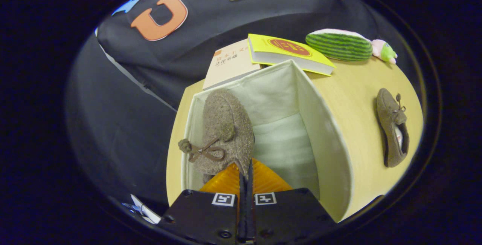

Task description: Open the storage box then place both shoes into the box .Put the left shoe in first, then the right shoe, with the right side of both shoes facing outward in a uniform manner.

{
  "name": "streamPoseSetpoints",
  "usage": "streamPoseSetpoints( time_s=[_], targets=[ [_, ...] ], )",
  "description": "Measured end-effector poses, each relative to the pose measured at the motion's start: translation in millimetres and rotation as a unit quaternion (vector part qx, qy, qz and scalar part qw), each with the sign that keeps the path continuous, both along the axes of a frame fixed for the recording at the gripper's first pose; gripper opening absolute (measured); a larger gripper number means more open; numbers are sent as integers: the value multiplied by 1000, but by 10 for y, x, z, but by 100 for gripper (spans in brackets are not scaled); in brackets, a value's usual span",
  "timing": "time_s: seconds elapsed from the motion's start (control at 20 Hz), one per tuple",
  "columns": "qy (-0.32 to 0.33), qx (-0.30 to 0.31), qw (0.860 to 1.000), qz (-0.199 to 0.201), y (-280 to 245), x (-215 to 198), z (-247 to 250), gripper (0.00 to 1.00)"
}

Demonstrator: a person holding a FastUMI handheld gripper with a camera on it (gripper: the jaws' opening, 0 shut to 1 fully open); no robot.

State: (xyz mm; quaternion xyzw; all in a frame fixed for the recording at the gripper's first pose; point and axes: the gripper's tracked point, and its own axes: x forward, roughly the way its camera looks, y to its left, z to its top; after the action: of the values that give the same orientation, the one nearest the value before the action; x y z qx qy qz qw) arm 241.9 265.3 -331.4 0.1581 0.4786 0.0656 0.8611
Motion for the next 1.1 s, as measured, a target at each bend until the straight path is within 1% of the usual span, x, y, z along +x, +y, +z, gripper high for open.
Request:
streamPoseSetpoints(
  time_s=[0.1, 0.2, 0.3, 0.35, 0.4, 0.45, 0.55, 0.6, 0.65, 0.7, 0.75, 0.8, 0.85, 1.0, 1.1],
  targets=[
    [4, -17, 1000, -2, -15, 8, -112, 6],
    [16, -17, 1000, -3, 6, 14, -201, 6],
    [19, -5, 1000, 9, 59, 13, -237, 8],
    [16, 5, 1000, 14, 80, 20, -222, 12],
    [13, 18, 1000, 20, 114, 15, -190, 12],
    [14, 20, 999, 30, 122, -5, -166, 25],
    [23, 5, 999, 39, 61, -72, -147, 43],
    [7, -4, 999, 47, 42, -69, -59, 57],
    [-17, -31, 998, 54, -36, -6, 33, 70],
    [-40, -63, 996, 52, -141, 37, 173, 84],
    [-60, -80, 993, 55, -182, 28, 316, 91],
    [-70, -90, 992, 60, -211, 3, 416, 92],
    [-73, -90, 991, 69, -211, -64, 532, 100],
    [-86, -87, 989, 86, -242, -190, 832, 99],
    [-102, -107, 985, 90, -401, -225, 984, 99]
  ],
)
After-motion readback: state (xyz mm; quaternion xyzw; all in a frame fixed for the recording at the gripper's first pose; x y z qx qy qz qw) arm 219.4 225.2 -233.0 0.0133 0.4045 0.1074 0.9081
